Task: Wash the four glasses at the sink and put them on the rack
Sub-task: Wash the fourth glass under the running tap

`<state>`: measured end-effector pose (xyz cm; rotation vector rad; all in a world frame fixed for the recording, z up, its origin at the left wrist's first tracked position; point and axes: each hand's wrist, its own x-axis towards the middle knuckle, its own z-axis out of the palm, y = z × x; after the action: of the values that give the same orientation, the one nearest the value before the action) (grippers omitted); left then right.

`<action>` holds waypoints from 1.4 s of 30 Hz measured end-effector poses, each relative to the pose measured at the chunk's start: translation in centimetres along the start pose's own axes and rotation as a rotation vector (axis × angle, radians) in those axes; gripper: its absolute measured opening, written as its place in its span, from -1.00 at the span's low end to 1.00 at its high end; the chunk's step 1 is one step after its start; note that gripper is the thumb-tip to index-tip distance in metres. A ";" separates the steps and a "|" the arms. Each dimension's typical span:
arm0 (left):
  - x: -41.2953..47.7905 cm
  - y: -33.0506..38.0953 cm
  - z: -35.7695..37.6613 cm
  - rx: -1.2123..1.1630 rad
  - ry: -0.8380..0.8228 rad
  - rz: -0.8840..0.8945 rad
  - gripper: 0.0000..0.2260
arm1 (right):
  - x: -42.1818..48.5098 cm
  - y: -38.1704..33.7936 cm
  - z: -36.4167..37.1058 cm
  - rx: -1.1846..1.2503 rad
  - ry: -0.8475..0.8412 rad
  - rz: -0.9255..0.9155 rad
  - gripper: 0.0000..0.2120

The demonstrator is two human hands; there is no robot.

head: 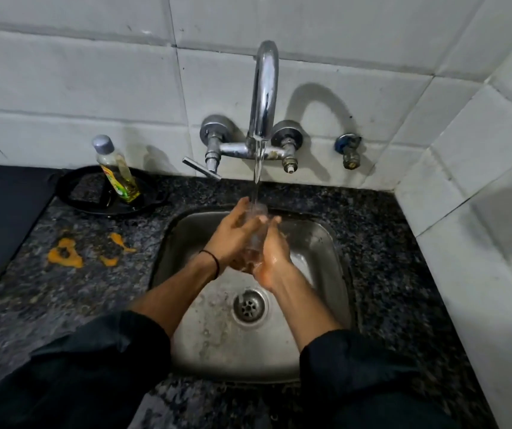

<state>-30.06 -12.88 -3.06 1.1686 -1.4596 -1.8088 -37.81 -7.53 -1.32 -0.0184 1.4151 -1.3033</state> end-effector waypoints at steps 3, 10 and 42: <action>-0.5 0.5 -0.3 -0.093 0.067 0.018 -0.49 | 0.0 1.0 0.3 -0.208 -0.134 -0.253 -0.50; -2.9 -2.4 2.1 -0.076 0.193 0.081 -0.64 | 2.5 0.4 1.2 -0.558 0.029 -0.355 -0.64; -3.2 1.9 1.0 -0.075 0.101 0.039 -0.65 | 0.9 -1.0 1.2 -0.224 -0.067 -0.333 -0.52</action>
<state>-29.61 -10.22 -0.29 1.1683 -1.3372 -1.7374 -37.94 -9.33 -0.91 -0.4616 1.5382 -1.3894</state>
